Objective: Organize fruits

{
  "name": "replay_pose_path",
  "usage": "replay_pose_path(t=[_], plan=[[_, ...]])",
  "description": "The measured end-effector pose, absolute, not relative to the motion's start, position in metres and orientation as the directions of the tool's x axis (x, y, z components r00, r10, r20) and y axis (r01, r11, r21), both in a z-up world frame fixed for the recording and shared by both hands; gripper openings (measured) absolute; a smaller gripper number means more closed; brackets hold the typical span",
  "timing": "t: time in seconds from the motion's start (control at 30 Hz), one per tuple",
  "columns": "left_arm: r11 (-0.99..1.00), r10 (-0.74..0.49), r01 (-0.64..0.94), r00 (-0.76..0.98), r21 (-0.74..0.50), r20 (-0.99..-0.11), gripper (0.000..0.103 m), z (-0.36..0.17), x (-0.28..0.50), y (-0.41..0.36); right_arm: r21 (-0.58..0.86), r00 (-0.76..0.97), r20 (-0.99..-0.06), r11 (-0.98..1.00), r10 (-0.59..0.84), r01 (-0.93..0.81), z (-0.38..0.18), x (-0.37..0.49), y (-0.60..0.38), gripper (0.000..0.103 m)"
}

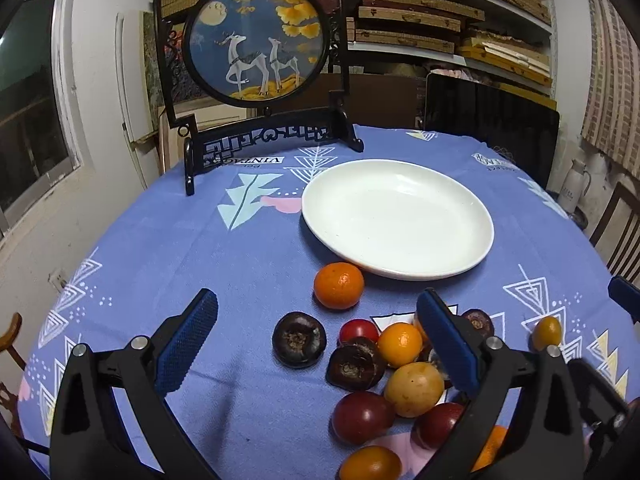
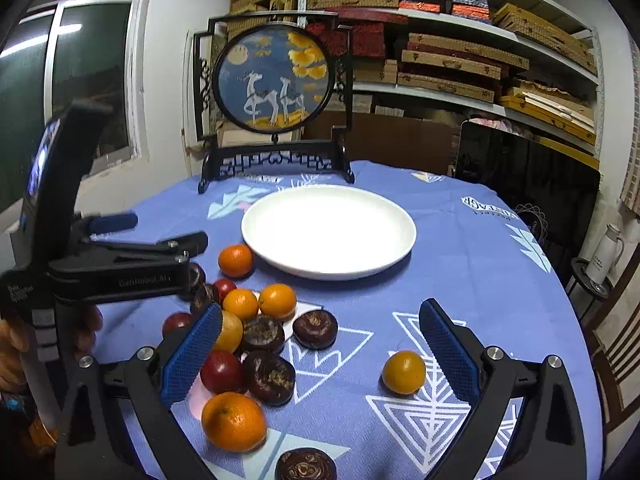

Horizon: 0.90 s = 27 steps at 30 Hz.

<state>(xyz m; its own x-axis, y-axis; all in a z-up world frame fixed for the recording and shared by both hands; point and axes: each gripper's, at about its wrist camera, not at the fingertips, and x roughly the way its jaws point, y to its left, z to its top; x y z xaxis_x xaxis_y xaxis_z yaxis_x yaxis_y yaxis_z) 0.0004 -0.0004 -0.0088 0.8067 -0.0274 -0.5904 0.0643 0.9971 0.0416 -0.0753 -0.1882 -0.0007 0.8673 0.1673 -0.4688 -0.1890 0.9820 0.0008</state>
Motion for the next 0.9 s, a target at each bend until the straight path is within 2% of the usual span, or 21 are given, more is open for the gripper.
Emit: replay_pose_path(t=[0.2,0.33,0.43,0.53,0.9], plan=[[0.995,-0.014,0.063,0.846,0.074,-0.533,0.098,-0.006,-0.008,-0.002,0.078,0.940,-0.282,0.981,0.193,-0.178,0.014,-0.096,-0.203,0.099],[0.994,-0.036,0.086,0.850,0.071,-0.526,0.098,-0.005,-0.009,-0.003,0.072,0.919,-0.325,0.975,0.223,-0.211,0.015,-0.091,-0.202,0.099],[0.995,-0.020,0.068,0.850,0.071,-0.526,0.098,-0.004,-0.011,-0.001,0.115,0.877,-0.403,0.965,0.261,-0.235,0.010,-0.083,-0.204,0.099],[0.996,-0.030,0.069,0.841,0.051,-0.541,0.098,-0.005,-0.009,0.002,0.134,0.859,-0.439,0.965,0.263,-0.227,0.005,-0.081,-0.207,0.099],[0.992,-0.034,0.097,0.837,0.086,-0.546,0.098,-0.009,-0.012,-0.002,0.014,0.829,-0.495,0.957,0.260,-0.291,-0.007,-0.091,-0.190,0.099]])
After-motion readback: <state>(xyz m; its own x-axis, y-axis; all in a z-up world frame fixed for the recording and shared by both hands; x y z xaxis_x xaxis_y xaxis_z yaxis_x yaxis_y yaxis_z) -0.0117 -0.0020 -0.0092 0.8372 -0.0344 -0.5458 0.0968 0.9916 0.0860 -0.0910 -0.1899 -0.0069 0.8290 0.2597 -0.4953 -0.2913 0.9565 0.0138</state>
